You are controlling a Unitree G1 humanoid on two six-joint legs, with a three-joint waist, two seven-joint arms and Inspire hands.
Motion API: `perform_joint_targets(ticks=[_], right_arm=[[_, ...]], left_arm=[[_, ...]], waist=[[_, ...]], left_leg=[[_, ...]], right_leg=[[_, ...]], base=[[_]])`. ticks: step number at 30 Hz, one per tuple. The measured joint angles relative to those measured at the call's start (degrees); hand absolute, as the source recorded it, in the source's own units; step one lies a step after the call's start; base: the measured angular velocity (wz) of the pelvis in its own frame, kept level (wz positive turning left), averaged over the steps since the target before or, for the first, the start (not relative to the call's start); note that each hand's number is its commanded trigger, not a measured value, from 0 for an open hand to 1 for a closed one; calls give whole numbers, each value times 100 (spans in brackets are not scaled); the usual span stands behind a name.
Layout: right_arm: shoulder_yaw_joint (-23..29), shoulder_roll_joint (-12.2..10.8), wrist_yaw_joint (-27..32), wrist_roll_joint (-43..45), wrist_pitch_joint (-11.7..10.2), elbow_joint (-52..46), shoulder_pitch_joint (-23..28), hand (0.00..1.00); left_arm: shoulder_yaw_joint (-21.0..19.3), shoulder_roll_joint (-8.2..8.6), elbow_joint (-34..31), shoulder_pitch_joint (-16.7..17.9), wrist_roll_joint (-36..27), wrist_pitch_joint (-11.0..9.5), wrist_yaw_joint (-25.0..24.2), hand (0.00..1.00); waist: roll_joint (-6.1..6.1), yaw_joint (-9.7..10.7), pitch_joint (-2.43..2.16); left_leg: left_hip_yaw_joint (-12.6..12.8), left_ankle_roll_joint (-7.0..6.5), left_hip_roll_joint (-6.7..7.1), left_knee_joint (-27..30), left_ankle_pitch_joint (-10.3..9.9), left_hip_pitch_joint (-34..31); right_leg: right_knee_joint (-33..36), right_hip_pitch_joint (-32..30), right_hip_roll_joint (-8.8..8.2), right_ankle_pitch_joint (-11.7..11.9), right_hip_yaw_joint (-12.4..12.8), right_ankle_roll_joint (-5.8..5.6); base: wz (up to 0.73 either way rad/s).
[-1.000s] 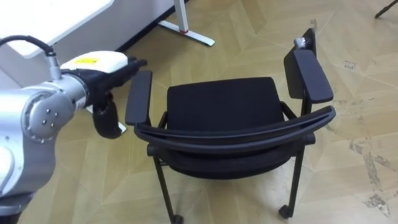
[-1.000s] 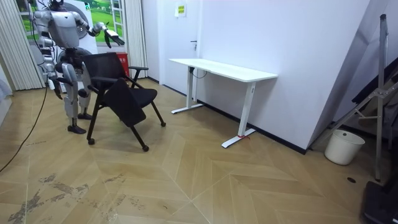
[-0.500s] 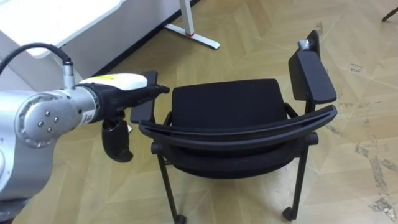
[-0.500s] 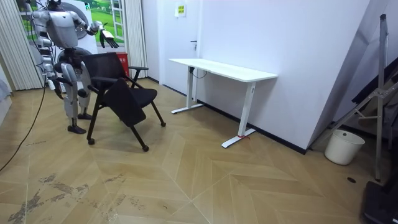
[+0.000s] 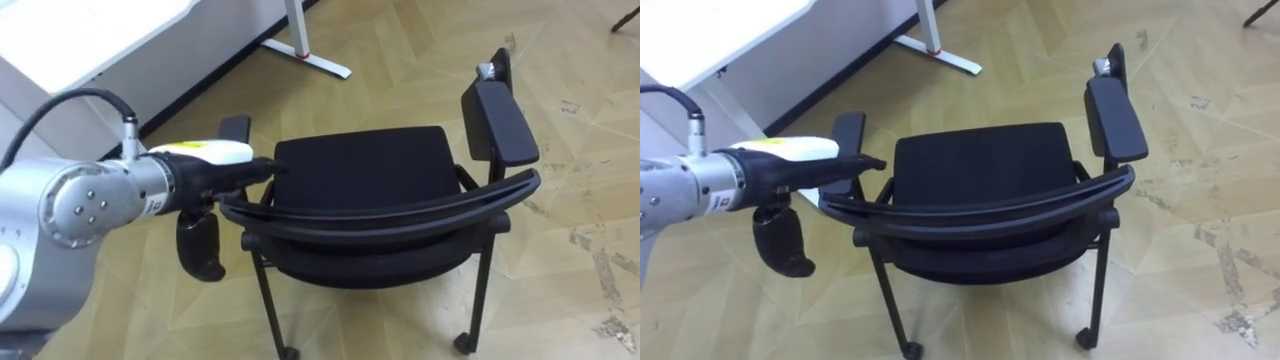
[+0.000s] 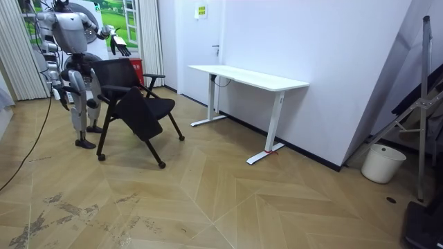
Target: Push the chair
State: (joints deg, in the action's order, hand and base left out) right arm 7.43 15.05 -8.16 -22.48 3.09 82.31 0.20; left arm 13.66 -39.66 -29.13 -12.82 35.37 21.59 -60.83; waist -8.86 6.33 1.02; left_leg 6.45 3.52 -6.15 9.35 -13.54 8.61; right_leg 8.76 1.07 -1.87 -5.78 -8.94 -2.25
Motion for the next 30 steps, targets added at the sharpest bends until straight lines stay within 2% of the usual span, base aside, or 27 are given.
perform_joint_targets(ticks=[2,3,5,9,10,12,15,16,18,21,24,26,28,30], right_arm=[[-3,-1,2,-18,0,-3,2,0],[-7,-8,10,-40,0,7,-1,0],[-53,-26,64,-118,-2,21,-14,0],[-184,-39,163,-324,7,37,-14,0],[-198,-49,183,-353,6,28,-25,0],[-368,-114,271,-376,3,15,-20,0],[-393,-185,350,-392,2,13,19,0],[-394,-189,365,-385,5,5,35,0],[-395,-228,422,-373,6,-10,50,0],[-401,-286,466,-399,7,-107,38,0],[-401,-319,505,-442,13,-150,42,0],[-401,-340,519,-452,31,-169,63,0],[-405,-367,561,-432,42,-195,62,0],[-403,-379,563,-376,41,-210,65,0]], left_arm=[[0,32,0,50,-27,4,58,0],[0,79,0,98,-42,4,73,0],[0,189,45,205,-100,-3,171,0],[9,731,345,542,-98,2,551,0],[10,803,387,601,-97,3,630,0],[10,1113,558,743,-96,-42,929,0],[-1,1379,764,867,-95,-166,1428,0],[-4,1440,830,874,-97,-197,1518,0],[-88,1698,1154,956,-96,-379,1948,0],[-122,1936,1555,959,-93,-468,2330,0],[-158,2109,1818,1040,-85,-577,2698,0],[-180,2149,1853,1100,-84,-625,2878,0],[-217,2170,1903,1198,-62,-733,3046,0],[-228,2265,1980,1316,136,-914,3285,0]], waist=[[9,-2,4],[65,2,41],[75,15,47],[134,93,38],[151,109,34],[238,137,17],[306,147,-8],[344,137,-4],[414,124,-43],[485,121,-31],[496,138,-26],[520,134,-22],[534,124,-23],[550,124,-25]], left_leg=[[0,0,0,0,0,3],[-2,0,0,-1,0,6],[-1,0,1,0,0,5],[-1,0,0,0,0,0],[0,0,0,0,0,2],[3,0,0,2,0,-1],[24,0,-1,2,0,0],[45,0,-1,0,0,4],[105,0,-4,1,0,26],[137,0,-6,-3,0,78],[151,0,-6,-10,0,115],[154,0,-8,-13,0,137],[158,0,-11,-43,0,189],[172,0,-7,-64,0,210]], right_leg=[[-1,3,1,0,2,0],[2,2,1,0,9,0],[0,-2,1,0,9,0],[-1,-4,4,0,2,0],[-1,-7,7,0,10,0],[0,-17,12,0,22,1],[-1,-14,13,1,22,1],[6,-16,12,1,28,1],[13,-10,21,3,59,3],[39,8,35,3,119,4],[78,-1,46,-4,173,8],[81,2,60,-9,209,12],[83,6,92,-11,315,15],[88,-3,99,-11,359,16]], base=[[0],[0],[0],[0],[-4],[-4],[0],[0],[-6],[-9],[-8],[-8],[-15],[-8]])
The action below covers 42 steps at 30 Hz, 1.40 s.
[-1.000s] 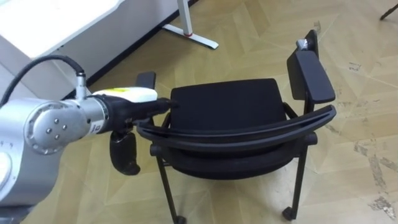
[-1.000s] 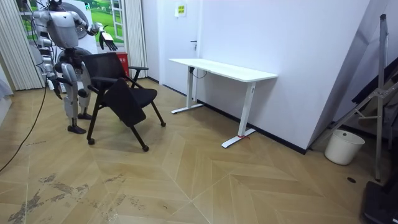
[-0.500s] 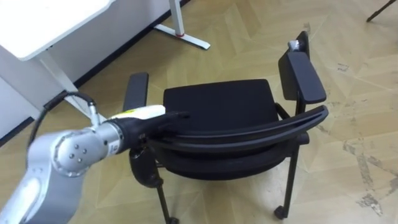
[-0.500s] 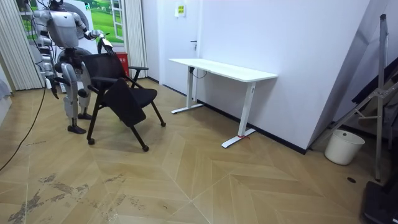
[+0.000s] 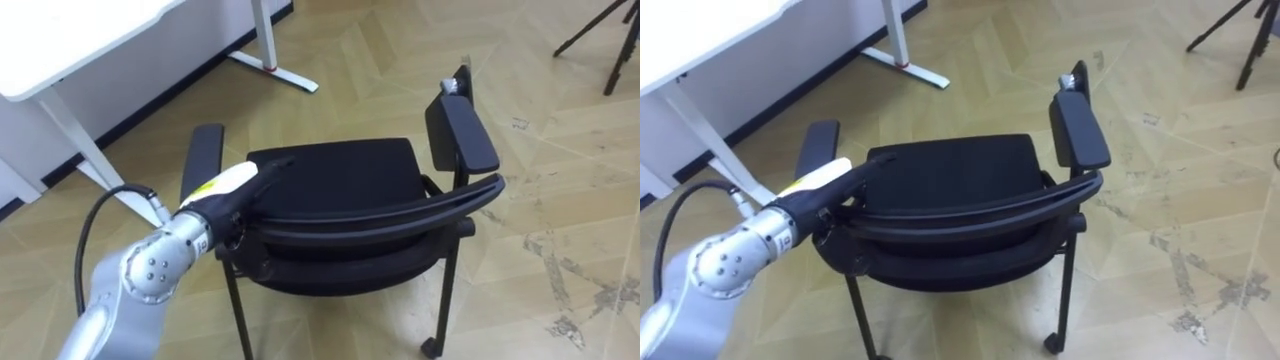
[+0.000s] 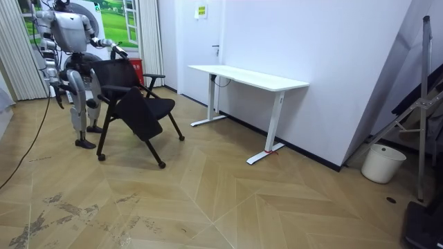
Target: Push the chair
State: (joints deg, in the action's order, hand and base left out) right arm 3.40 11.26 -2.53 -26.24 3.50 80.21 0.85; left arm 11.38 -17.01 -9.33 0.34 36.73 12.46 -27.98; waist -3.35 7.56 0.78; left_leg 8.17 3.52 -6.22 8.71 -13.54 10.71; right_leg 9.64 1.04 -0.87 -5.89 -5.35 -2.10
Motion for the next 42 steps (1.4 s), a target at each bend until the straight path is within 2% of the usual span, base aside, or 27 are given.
perform_joint_targets(ticks=[3,6,11,12,13,14,22,26,28,32,42], right_arm=[[0,-33,42,108,-2,-29,6,0],[1,-41,60,156,-3,-124,40,0],[5,-39,69,311,-5,-290,49,0],[3,-39,90,339,-5,-291,49,0],[0,-39,108,356,-5,-293,50,0],[-1,-38,128,375,-4,-310,54,0],[5,-39,278,372,-4,-467,114,0],[10,-22,311,328,-25,-472,143,0],[10,-21,308,322,-25,-470,163,0],[7,-21,245,265,-27,-469,170,0],[27,10,14,32,0,-379,243,0]], left_arm=[[3,70,72,109,166,-181,287,0],[3,114,102,180,172,-250,490,0],[75,105,187,219,228,-311,700,1],[112,94,212,217,237,-312,747,27],[127,84,218,211,250,-312,759,82],[149,70,229,201,295,-312,767,100],[261,19,288,165,420,-289,786,100],[346,-137,178,169,422,-136,720,100],[369,-150,155,148,453,-56,717,100],[452,-161,177,69,671,106,683,100],[462,-188,66,87,669,90,618,100]], waist=[[50,-1,-29],[80,-2,-47],[76,9,-49],[75,10,-49],[74,7,-48],[70,9,-45],[36,74,-30],[-34,175,-16],[-74,199,6],[-120,311,8],[-131,321,-7]], left_leg=[[70,0,0,2,0,1],[95,0,0,1,0,4],[108,0,0,1,0,17],[108,0,-1,0,0,21],[108,0,-1,0,0,21],[108,0,-1,-2,0,21],[109,0,0,-7,0,59],[109,0,1,-18,0,55],[109,0,1,-20,0,53],[110,0,-3,-20,0,10],[120,0,1,-37,0,-45]], right_leg=[[-1,-12,3,1,19,0],[-3,-11,5,5,27,1],[7,2,4,7,42,2],[12,6,4,6,42,2],[12,6,4,6,42,2],[12,5,4,7,45,2],[16,36,4,6,51,1],[5,36,0,5,46,-1],[4,34,0,5,45,-1],[2,-9,1,4,44,-1],[-11,-65,0,0,61,-8]], base=[[-3],[0],[0],[0],[0],[0],[0],[0],[0],[0],[0]])
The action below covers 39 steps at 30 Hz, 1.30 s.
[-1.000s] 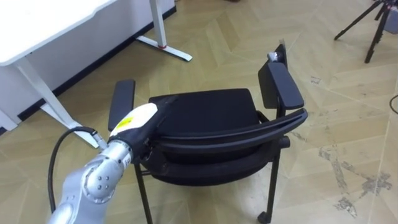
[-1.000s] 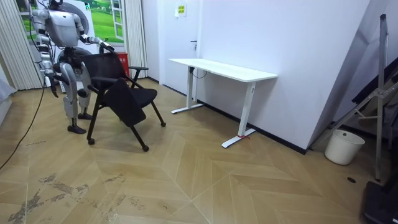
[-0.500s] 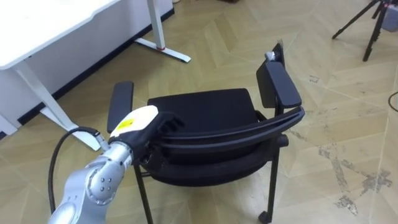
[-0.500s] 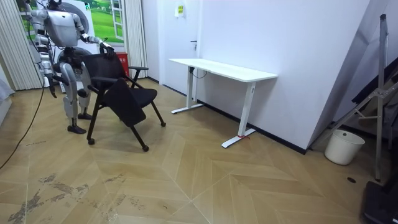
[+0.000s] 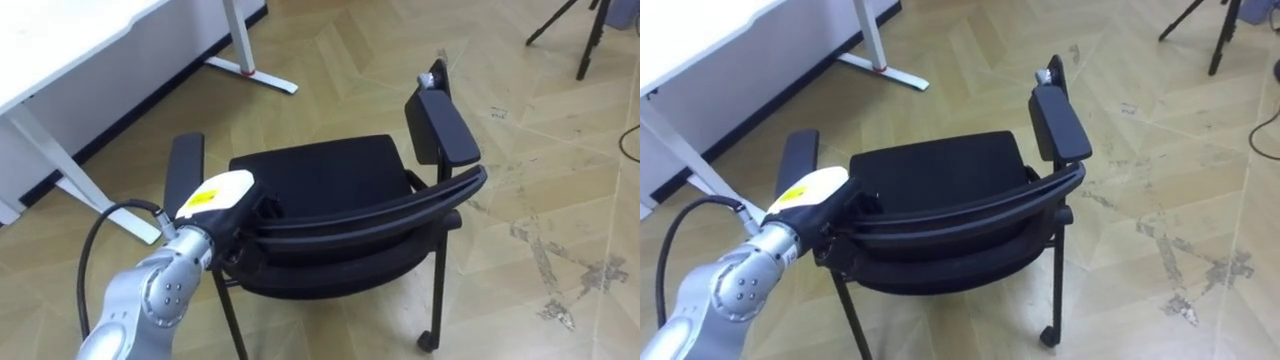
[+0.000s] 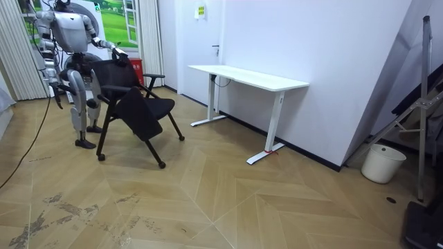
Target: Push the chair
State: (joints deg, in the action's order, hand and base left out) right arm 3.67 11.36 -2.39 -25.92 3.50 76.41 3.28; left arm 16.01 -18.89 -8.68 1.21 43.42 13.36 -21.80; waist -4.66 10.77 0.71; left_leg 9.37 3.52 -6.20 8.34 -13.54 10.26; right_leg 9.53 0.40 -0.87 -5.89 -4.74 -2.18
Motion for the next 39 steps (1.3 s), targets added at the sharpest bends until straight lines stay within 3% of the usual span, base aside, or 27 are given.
perform_joint_targets(ticks=[7,11,15,19,22,25,26,27,30,33,39], right_arm=[[345,-25,-208,-994,26,458,42,0],[917,-68,-6,-2112,28,594,159,0],[1892,-60,675,-2773,-6,598,259,0],[2500,-79,1608,-3347,-48,261,299,0],[2703,-171,2479,-3442,-114,-829,393,0],[2784,-179,3268,-3250,-287,-2334,402,0],[2764,-196,3586,-3086,-409,-2970,386,0],[2684,-199,3874,-2955,-564,-3540,388,0],[2670,-232,4435,-2363,-893,-4659,352,0],[2569,-289,5008,-1350,-1008,-5865,362,0],[2125,-268,5674,724,-1098,-7557,305,0]], left_arm=[[-12,-9,-39,-16,-1,53,-62,100],[-21,-32,-42,-13,-7,186,-83,100],[-58,-78,-10,-6,-85,347,-49,100],[-49,-207,44,37,-355,456,134,100],[-57,-391,36,54,-571,540,263,100],[-70,-527,-15,52,-713,531,398,100],[-84,-573,-34,41,-736,502,441,100],[-85,-652,-46,40,-756,456,477,100],[-128,-709,-71,41,-725,317,483,100],[-173,-710,-72,39,-784,183,462,100],[-231,-697,-72,52,-768,-111,457,100]], waist=[[-46,72,-34],[-43,215,-20],[-94,483,-18],[-149,610,-21],[-144,630,-30],[-131,638,-59],[-116,625,-53],[-73,611,-80],[-46,598,-91],[-128,520,-108],[-156,345,-107]], left_leg=[[-11,0,-5,9,0,-52],[-12,0,-2,5,0,-51],[-8,0,36,7,0,-75],[5,0,84,7,0,-70],[44,-1,132,26,0,-126],[160,-1,196,69,0,-308],[168,-1,206,129,-1,-347],[166,-1,199,176,-1,-424],[177,-1,174,265,-1,-535],[260,-1,175,356,-1,-656],[438,-1,183,310,0,-693]], right_leg=[[2,-32,0,0,-18,0],[5,-26,-2,-1,14,-2],[26,-30,3,-46,244,-24],[130,-102,-21,-65,338,-47],[294,-273,-41,-84,467,-60],[460,-540,-96,-91,535,-90],[491,-574,-103,-88,561,-93],[512,-638,-102,-85,560,-88],[481,-659,-95,-70,562,-68],[468,-750,-93,-51,631,-69],[541,-886,-79,-53,723,-72]], base=[[2],[2],[8],[-9],[-18],[-8],[-7],[0],[9],[-6],[-7]])
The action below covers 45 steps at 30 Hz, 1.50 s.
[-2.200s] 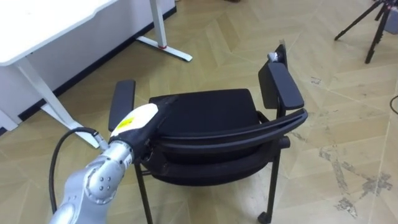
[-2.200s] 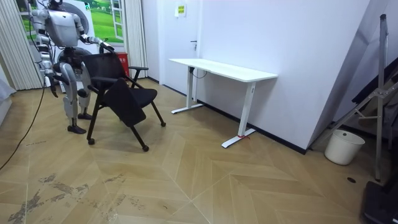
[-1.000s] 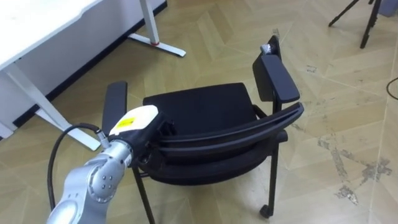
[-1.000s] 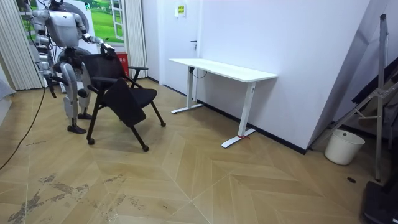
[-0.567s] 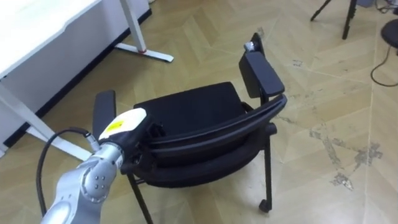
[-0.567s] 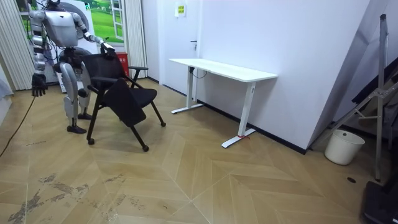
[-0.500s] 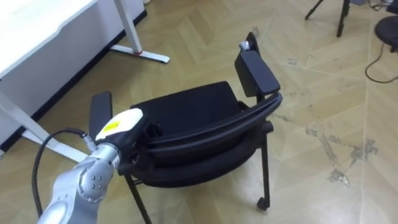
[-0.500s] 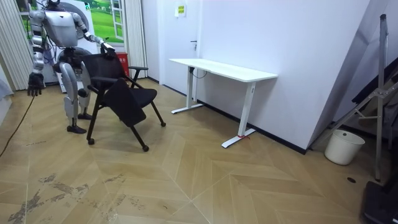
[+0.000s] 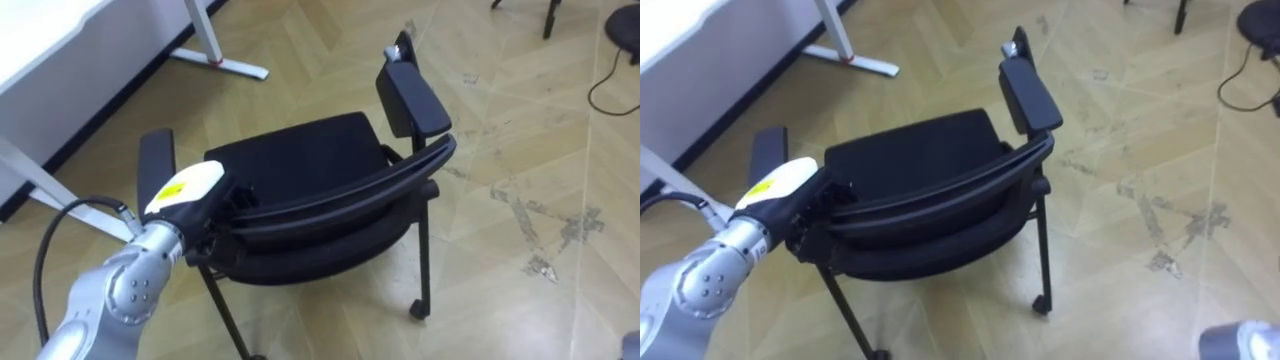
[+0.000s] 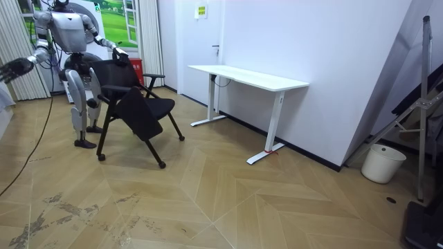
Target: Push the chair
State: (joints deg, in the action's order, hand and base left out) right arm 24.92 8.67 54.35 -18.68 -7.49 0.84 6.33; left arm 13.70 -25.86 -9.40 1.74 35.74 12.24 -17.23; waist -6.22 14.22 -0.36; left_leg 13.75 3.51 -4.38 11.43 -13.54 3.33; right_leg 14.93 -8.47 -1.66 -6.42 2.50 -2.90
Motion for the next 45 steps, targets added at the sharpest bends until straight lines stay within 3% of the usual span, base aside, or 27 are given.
perform_joint_targets(ticks=[4,6,12,16,18,20,24,27,34,38,41,45], right_arm=[[-294,126,51,862,-2,-824,-143,0],[-392,312,-23,1275,-1,-998,-364,0],[-800,533,-583,1913,21,-1149,-736,0],[-1034,725,-1152,2185,302,-1407,-743,0],[-1278,1079,-1660,2200,501,-1538,-753,0],[-1488,1295,-2126,2200,518,-1538,-760,0],[-1760,1444,-3340,2209,659,-1537,-766,0],[-1965,1635,-4097,2365,734,-1537,-791,0],[-2106,1647,-5333,2653,835,-1507,-1015,0],[-2221,1758,-5989,3106,835,-1492,-1354,0],[-2395,1900,-6552,3317,840,-1494,-1391,0],[-2564,1910,-7359,3701,841,-1500,-1392,0]], left_arm=[[-22,4,1,4,20,-34,-29,100],[-46,19,1,-3,68,-54,-98,100],[-127,20,-1,-108,101,-131,-204,100],[-125,32,-141,-128,156,-93,-368,100],[-123,34,-213,-131,221,-100,-489,100],[-122,38,-215,-128,275,-146,-564,100],[-194,-47,-222,-166,341,-295,-739,100],[-193,-49,-195,-187,384,-351,-765,100],[-248,-56,-153,-242,386,-449,-838,100],[-276,-58,-65,-329,437,-640,-854,100],[-274,-58,-65,-330,433,-649,-902,100],[-275,-58,-70,-337,434,-791,-957,100]], waist=[[8,-94,5],[50,-104,34],[209,-216,104],[244,-319,104],[305,-468,99],[386,-545,88],[630,-640,98],[679,-638,98],[704,-670,124],[777,-712,164],[784,-735,166],[782,-772,165]], left_leg=[[43,0,5,-43,0,56],[48,0,4,-108,0,123],[64,-1,-3,-173,1,168],[84,-6,-4,-201,4,163],[131,-6,-21,-204,4,227],[132,-6,-44,-209,4,300],[128,-6,-128,-241,4,416],[123,-6,-152,-284,4,470],[122,-6,-185,-297,4,481],[104,-6,-195,-299,4,487],[77,-6,-200,-299,4,525],[-16,-6,-215,-296,4,521]], right_leg=[[31,-24,21,2,75,-2],[58,-16,36,2,78,-2],[60,-18,51,3,73,0],[71,-54,60,4,75,1],[86,-53,87,15,77,19],[84,-5,118,28,42,40],[12,139,184,58,-8,86],[-130,253,191,95,-81,116],[-131,254,225,103,-131,129],[-134,273,234,109,-141,139],[-172,342,236,109,-150,139],[-225,386,237,112,-209,143]], base=[[-14],[-5],[-1],[-4],[-21],[-19],[-1],[6],[0],[2],[1],[6]])
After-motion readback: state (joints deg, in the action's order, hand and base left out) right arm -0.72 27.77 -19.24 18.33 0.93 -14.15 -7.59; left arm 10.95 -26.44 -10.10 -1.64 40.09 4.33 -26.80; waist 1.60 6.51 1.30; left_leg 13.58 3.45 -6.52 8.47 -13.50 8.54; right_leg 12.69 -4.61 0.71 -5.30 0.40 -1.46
